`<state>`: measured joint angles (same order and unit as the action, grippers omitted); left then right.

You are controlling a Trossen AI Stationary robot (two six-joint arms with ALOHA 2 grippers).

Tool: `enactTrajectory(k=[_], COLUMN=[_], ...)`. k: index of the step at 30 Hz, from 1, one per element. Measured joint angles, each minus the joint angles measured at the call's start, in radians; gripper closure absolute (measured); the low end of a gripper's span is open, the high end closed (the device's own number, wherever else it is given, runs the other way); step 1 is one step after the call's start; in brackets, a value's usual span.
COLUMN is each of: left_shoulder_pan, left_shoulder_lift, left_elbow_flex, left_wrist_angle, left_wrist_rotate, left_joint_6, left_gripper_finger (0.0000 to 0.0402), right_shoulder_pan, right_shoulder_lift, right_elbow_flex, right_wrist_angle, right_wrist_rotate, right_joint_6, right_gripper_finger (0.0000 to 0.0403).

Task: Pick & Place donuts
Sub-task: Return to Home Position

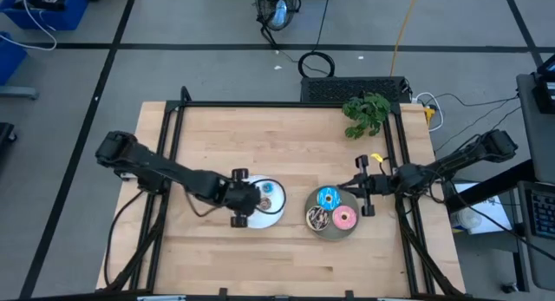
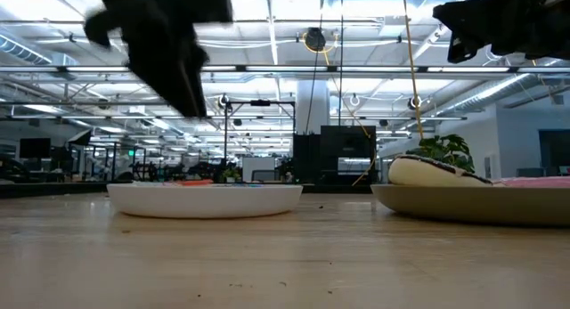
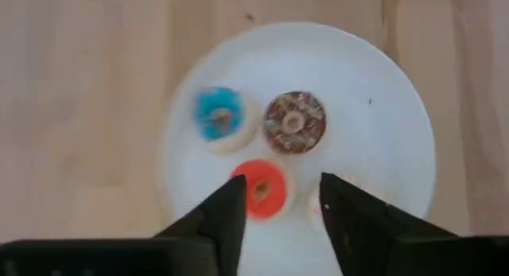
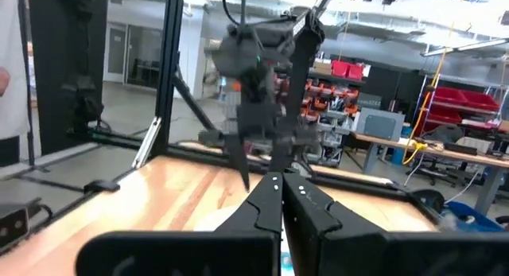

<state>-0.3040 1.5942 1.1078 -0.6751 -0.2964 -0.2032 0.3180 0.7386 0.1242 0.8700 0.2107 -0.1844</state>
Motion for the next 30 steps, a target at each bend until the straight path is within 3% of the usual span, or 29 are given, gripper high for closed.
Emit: enactTrajectory(k=[6,11,16,19,25,30], left_shoulder_pan=[-0.055,-0.061,-0.056,-0.028,0.065,0.144], left_shoulder_lift=[-0.228,-0.559,-0.913,-1.058,-1.179,-1.243], left_elbow_flex=[0.071,-0.073,-0.353,-0.494,-0.686,-0.740], left_wrist_angle=[-0.223,-0.143,0.102,0.232,0.511,0.516], left_wrist_rotate=[-0.101,-0.144,-0.183,-0.233,-0.209,-0.122], left_joint_6=[0.044,0.017,0.048,0.070,0.321,0.400], left_gripper_finger=[0.0318,0.0391,0.0392,0.0397,0.0398,0.0399], right_shoulder_pan=[0.000,0.007,0.006,-0.013,-0.132,-0.234], right_shoulder_lift=[-0.071,-0.161,-0.265,-0.321,-0.407,-0.460], right_elbow_flex=[0.000,0.000,0.000,0.000,0.002,0.012], right_wrist_angle=[-0.033,-0.121,-0.259,-0.334,-0.396,-0.465], right_wrist_rotate=[0.103,0.077,0.074,0.071,-0.135,-0.137], right_joint_6=[-0.014,-0.041,-0.092,-0.092,-0.022,0.027], right_gripper_finger=[0.0403,0.0403,0.0403,0.0403,0.0403,0.0403])
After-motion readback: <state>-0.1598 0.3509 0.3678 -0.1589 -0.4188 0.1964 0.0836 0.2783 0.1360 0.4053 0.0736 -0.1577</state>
